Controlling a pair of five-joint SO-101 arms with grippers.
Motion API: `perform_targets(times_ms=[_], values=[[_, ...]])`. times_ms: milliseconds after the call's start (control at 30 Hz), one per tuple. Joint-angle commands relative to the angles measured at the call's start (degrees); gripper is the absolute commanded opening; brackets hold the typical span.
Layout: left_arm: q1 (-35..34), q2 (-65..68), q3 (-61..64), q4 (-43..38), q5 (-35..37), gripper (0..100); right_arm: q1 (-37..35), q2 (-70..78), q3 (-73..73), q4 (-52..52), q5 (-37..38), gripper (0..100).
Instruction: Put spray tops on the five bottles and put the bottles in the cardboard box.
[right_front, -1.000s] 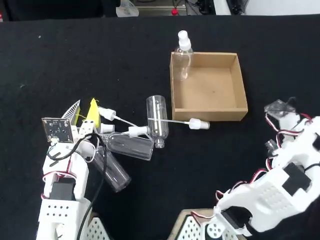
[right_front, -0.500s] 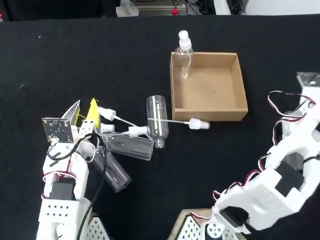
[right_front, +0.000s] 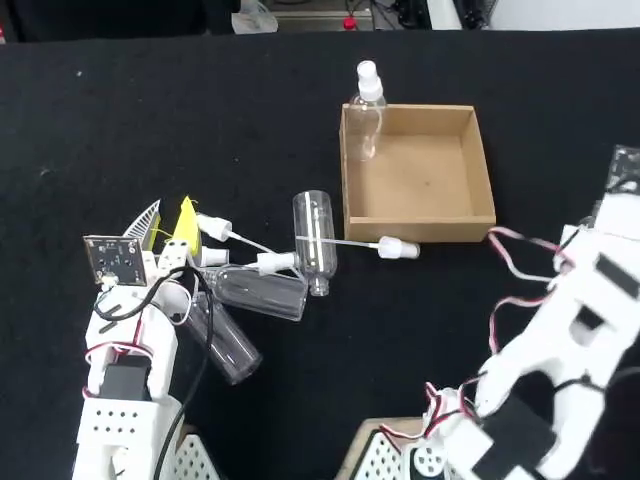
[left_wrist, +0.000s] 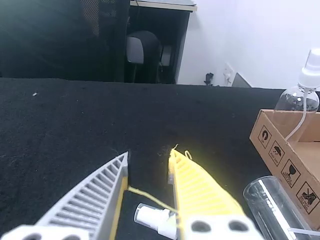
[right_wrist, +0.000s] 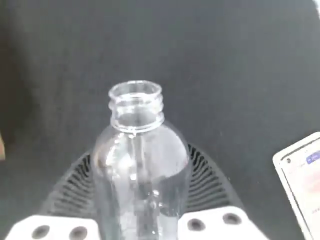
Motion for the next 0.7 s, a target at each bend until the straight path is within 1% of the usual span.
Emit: perform_targets(times_ms=[0, 133, 233, 300, 400, 667], values=[[0.2, -0.4, 1.4, 0.1, -0.4, 13, -1.6, -3.9, 6.9, -17.0, -7.1, 1.1], [0.2, -0.4, 1.4, 0.1, -0.4, 13, -1.9, -1.5, 15.4, -37.5, -11.8, 1.1], [0.2, -0.4, 1.4, 0.1, -0.4, 13, -1.9, 1.1, 19.6, -50.9, -13.1, 1.4], [0.2, -0.4, 1.4, 0.1, -0.4, 13, -1.9, 3.8, 20.5, -57.7, -13.0, 1.5], [0.2, -0.4, 1.4, 0.1, -0.4, 13, -1.7, 9.4, 19.9, -64.5, -13.0, 1.2], [0.2, -0.4, 1.4, 0.1, -0.4, 13, -0.3, 28.5, 11.4, -75.0, -13.0, 1.1]])
